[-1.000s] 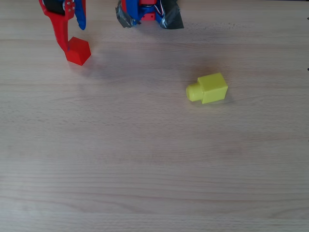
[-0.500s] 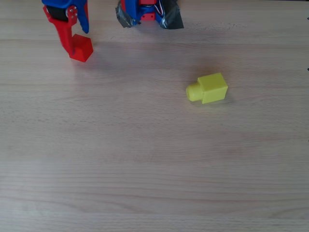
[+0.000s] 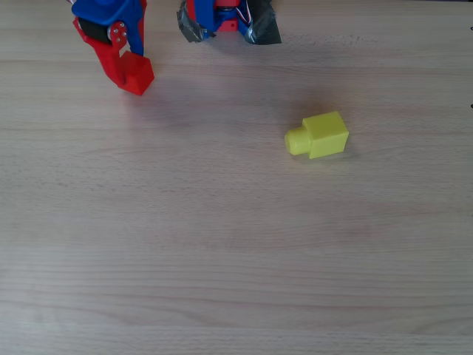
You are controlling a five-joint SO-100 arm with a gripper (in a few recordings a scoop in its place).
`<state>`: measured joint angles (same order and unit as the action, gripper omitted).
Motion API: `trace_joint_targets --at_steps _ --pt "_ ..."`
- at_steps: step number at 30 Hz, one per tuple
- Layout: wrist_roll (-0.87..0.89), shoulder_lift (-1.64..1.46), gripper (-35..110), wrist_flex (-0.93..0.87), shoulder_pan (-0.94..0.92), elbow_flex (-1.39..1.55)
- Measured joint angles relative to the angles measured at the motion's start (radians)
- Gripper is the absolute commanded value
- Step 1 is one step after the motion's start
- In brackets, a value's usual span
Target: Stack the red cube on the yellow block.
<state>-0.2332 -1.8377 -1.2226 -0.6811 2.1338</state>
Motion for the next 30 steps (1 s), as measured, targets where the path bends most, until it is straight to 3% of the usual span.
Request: trace_joint_targets --at_steps 8,20,30 --pt "0.221 -0.048 8 -0.141 0.374 -0.284" --pt "0.342 -0.048 8 -0.167 0.916 -0.308" --pt "0.396 0.081 8 -0.137 1.081 -0.379"
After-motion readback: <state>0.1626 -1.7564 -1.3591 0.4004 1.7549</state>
